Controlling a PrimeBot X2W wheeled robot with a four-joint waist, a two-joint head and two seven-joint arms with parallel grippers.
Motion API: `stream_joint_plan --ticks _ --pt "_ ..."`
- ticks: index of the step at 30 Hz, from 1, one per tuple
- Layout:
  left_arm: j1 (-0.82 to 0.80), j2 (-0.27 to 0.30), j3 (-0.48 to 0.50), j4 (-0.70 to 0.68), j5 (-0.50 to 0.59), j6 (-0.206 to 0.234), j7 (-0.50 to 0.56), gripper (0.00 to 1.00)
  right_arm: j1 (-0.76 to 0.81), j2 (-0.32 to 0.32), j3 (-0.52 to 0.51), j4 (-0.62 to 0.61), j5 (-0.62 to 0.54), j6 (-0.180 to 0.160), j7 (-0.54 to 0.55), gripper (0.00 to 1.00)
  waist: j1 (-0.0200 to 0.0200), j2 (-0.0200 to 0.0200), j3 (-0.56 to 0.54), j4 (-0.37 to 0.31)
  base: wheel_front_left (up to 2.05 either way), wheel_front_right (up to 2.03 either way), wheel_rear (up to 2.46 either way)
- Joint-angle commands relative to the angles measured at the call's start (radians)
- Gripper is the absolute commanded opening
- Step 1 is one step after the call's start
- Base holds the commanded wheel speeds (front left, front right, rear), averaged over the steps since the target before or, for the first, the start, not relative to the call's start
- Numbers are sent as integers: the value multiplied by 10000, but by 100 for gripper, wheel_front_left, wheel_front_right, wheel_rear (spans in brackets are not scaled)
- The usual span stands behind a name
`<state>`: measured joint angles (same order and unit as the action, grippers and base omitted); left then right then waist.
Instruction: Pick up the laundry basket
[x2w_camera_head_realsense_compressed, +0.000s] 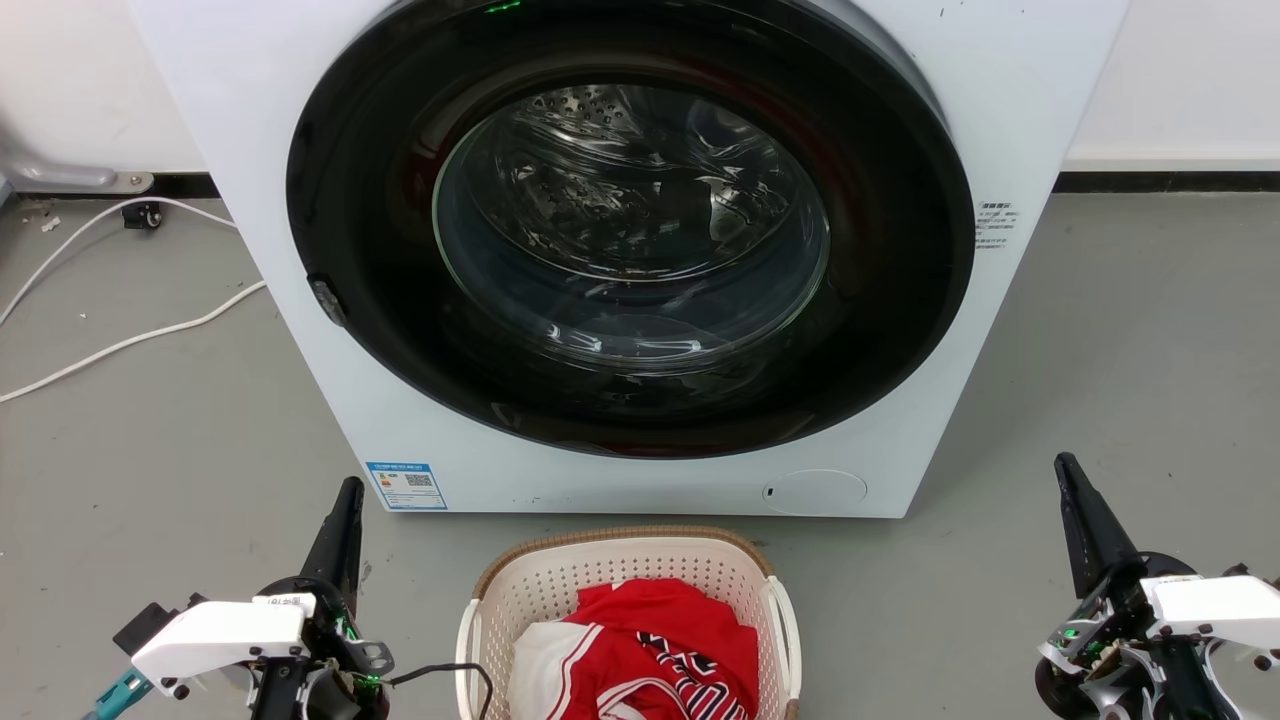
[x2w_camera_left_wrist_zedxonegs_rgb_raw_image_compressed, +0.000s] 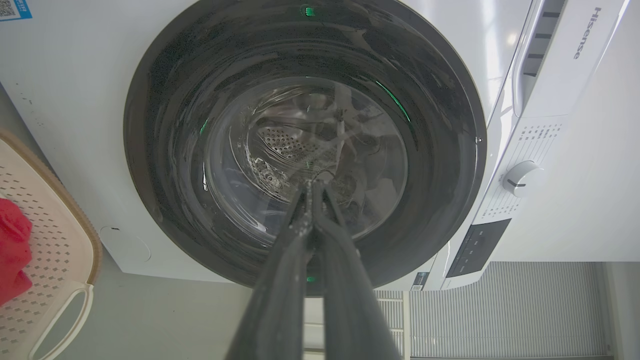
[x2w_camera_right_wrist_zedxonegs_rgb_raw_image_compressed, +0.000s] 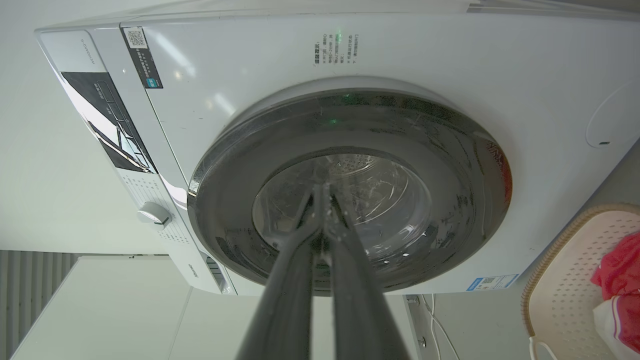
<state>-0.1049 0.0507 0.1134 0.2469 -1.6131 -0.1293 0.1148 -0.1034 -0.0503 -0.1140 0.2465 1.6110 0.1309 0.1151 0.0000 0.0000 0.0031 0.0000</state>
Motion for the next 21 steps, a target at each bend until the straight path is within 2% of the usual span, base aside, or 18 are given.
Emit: stream_joint_plan --ticks 1,21 --pt "-78 -11 25 -40 1 -42 18 0 -108 2 -3 -35 40 -3 9 0 0 0 0 0 0 0 0" --pt "-79 -11 24 -40 1 -42 17 0 -109 2 -3 -35 40 -3 8 0 0 0 0 0 0 0 0"
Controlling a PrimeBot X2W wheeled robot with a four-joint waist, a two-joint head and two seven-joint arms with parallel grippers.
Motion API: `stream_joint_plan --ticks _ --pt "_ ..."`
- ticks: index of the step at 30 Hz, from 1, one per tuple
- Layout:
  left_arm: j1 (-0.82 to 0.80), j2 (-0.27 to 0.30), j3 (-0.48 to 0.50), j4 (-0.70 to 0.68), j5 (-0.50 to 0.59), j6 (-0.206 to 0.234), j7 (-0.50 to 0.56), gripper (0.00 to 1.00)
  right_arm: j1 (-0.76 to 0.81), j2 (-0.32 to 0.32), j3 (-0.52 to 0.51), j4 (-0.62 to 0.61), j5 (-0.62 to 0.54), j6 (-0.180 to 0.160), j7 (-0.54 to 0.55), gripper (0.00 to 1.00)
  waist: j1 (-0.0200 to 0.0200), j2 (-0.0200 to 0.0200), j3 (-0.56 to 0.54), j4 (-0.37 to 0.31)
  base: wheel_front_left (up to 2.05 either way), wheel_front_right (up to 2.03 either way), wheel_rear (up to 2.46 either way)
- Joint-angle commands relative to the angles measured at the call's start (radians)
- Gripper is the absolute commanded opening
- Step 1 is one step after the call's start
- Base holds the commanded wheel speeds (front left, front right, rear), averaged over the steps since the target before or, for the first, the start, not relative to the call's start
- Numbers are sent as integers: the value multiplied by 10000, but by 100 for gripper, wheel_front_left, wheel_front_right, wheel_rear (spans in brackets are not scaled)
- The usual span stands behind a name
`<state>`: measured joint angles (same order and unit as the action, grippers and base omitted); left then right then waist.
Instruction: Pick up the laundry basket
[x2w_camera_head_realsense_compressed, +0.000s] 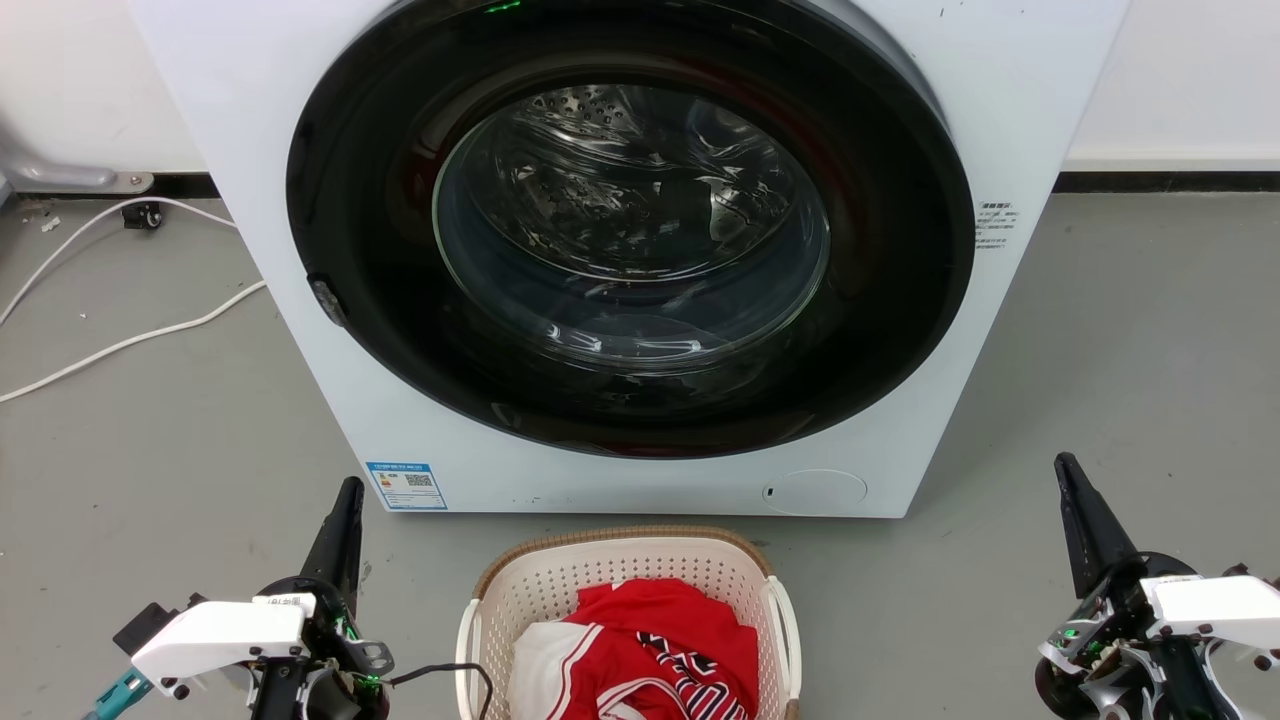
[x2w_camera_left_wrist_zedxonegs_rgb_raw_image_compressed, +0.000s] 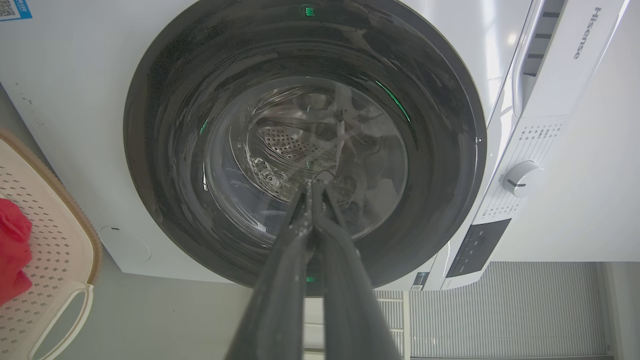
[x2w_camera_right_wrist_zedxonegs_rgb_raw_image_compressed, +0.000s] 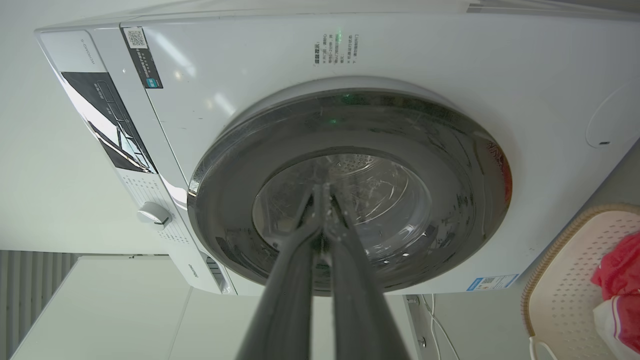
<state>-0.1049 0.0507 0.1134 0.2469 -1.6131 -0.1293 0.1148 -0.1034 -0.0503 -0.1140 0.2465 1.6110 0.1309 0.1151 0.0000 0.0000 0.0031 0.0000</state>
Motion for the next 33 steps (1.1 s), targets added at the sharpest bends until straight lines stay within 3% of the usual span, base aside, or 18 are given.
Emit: stream_joint_plan --ticks 1,4,5,6,7,14,33 --pt "-79 -11 24 -40 1 -42 17 0 -109 2 -3 -35 40 -3 8 0 0 0 0 0 0 0 0" --pt "-79 -11 24 -40 1 -42 17 0 -109 2 -3 -35 40 -3 8 0 0 0 0 0 0 0 0" --pt "-1 0 -1 -3 -1 0 -5 100 1 0 -1 1 -2 0 -7 100 0 0 0 0 0 0 0" --pt "36 -6 -15 62 0 6 -13 0 43 6 9 73 -5 0 -11 0 0 0 0 0 0 0 0" --pt "103 -15 -29 149 1 13 -17 100 113 10 12 159 -7 -2 -13 100 0 0 1 0 0 0 0" --pt "94 -13 -34 16 545 10 -382 100 168 8 -92 87 -735 -2 -380 100 0 0 9 -6 0 0 0" --pt "149 -8 -227 -643 4385 164 -1195 100 539 3 42 -903 -4901 -2 -1193 100 0 0 32 -8 0 0 0"
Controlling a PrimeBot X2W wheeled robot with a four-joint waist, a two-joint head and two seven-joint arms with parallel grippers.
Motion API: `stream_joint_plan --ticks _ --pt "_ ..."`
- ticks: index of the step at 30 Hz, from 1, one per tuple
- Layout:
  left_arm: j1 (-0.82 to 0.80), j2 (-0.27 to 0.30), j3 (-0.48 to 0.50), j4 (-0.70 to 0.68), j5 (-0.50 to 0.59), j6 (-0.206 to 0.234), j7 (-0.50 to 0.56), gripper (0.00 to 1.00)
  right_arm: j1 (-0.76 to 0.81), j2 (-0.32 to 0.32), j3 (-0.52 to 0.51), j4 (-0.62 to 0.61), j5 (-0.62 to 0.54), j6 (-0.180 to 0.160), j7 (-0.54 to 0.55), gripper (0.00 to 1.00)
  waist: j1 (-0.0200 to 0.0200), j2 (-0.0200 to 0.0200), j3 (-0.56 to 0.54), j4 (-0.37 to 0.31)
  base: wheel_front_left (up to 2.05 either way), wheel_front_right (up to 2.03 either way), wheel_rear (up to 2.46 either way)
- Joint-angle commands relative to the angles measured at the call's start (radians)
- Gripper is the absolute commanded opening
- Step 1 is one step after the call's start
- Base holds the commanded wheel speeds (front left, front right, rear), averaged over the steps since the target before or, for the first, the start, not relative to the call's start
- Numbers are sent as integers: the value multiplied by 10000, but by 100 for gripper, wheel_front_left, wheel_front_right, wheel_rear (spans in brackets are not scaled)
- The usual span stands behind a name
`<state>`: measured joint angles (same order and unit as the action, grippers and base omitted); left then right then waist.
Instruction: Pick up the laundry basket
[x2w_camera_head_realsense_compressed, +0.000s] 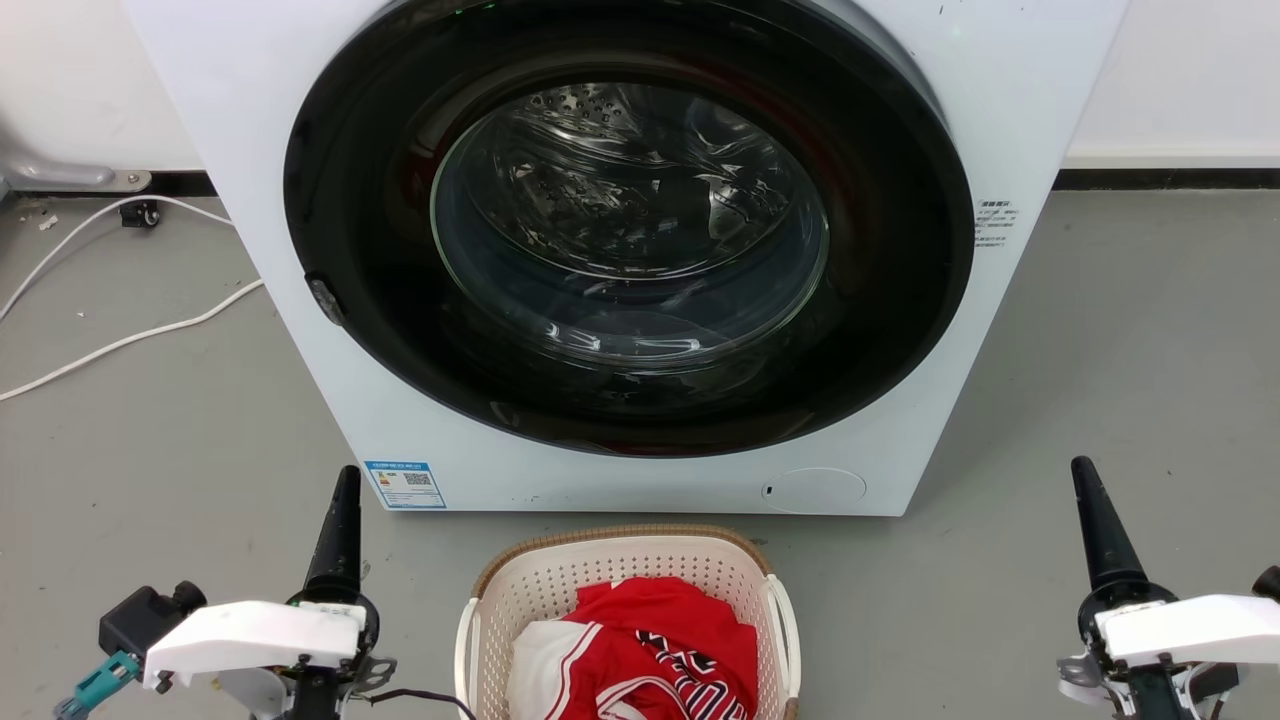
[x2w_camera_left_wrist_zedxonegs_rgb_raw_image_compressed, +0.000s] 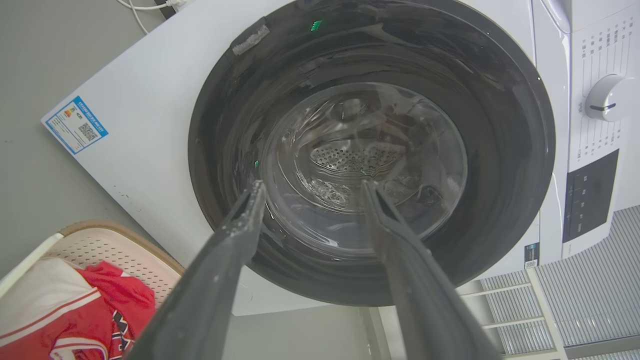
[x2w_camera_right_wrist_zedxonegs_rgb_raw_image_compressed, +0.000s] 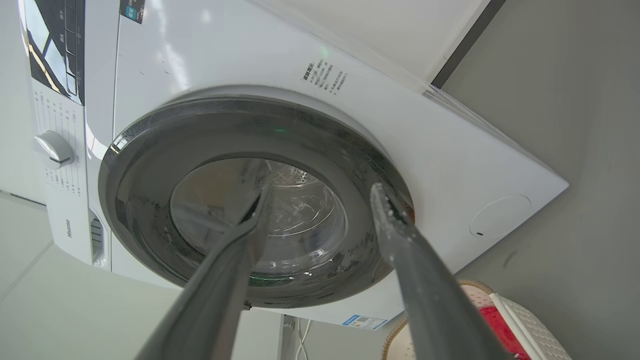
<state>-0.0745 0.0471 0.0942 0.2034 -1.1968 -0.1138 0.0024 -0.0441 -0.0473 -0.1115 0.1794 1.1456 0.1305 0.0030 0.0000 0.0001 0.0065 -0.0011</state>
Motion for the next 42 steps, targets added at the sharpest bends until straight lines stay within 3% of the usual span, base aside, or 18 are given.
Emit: stream_joint_plan --ticks 1,18,42 --pt "-140 29 -63 -230 410 24 -111 100 -28 -28 31 -277 -495 2 -110 100 0 -1 -2 4 0 0 0" --pt "47 33 -399 -436 3422 156 -738 100 350 -32 197 -836 -3855 2 -742 100 0 -1 12 -3 0 0 0" --pt "289 38 -571 -527 6426 20 -1463 100 822 -38 302 -1120 -7315 2 -1465 100 0 -1 26 19 0 0 0"
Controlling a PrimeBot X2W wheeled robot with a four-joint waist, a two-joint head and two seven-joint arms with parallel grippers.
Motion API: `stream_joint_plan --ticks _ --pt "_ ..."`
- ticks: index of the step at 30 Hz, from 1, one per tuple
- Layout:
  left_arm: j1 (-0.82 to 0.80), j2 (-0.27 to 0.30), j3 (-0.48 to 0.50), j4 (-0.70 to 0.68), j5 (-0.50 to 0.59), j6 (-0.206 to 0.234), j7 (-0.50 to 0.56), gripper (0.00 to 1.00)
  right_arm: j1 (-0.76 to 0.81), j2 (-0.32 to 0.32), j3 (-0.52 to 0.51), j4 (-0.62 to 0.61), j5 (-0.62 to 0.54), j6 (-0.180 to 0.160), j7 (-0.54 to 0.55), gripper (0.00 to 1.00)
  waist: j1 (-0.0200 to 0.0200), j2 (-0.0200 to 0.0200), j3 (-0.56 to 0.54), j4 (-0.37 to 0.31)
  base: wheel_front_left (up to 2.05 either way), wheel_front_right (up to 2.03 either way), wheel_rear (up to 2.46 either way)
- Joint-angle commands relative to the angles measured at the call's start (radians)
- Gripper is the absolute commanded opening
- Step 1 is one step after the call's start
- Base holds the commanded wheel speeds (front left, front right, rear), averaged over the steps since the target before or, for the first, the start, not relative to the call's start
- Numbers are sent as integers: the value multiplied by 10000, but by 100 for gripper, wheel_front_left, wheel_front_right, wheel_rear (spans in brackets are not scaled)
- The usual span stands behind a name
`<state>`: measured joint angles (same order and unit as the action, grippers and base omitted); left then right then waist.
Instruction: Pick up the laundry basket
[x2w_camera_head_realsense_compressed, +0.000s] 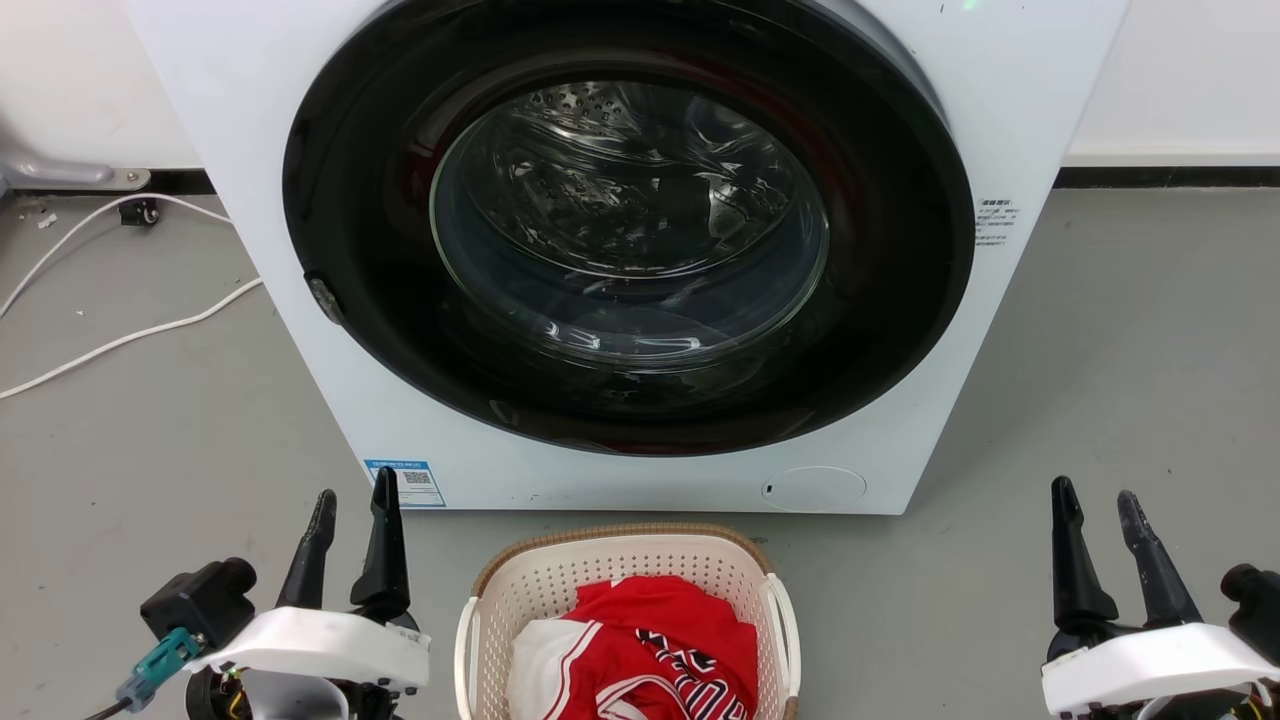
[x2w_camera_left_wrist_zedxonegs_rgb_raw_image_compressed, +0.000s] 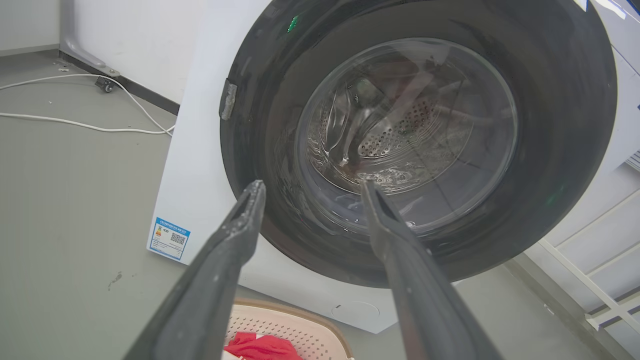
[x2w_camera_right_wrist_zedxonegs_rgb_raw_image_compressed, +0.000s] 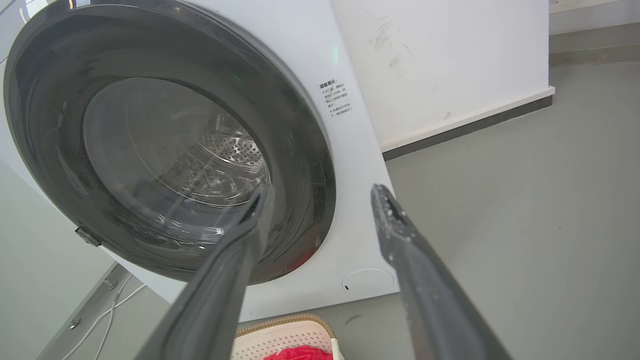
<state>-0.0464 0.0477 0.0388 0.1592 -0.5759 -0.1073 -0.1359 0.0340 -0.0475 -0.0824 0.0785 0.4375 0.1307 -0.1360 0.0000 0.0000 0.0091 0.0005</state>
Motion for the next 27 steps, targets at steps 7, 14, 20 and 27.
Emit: stream_joint_plan --ticks 7,14,20,27 --pt "85 34 -72 -10 1023 -47 -265 100 141 -37 25 -149 -1118 0 -262 100 0 0 -3 16 0 0 0" --pt "94 35 -131 90 1878 91 -437 100 229 -39 -31 -159 -1955 0 -431 100 0 0 -12 27 0 0 0" --pt "143 35 -171 129 2492 155 -577 100 305 -40 -50 -182 -2631 0 -575 100 0 0 -24 37 0 0 0" --pt "176 37 -180 154 3114 171 -726 100 384 -41 -9 -232 -3348 0 -721 100 0 0 -28 58 0 0 0"
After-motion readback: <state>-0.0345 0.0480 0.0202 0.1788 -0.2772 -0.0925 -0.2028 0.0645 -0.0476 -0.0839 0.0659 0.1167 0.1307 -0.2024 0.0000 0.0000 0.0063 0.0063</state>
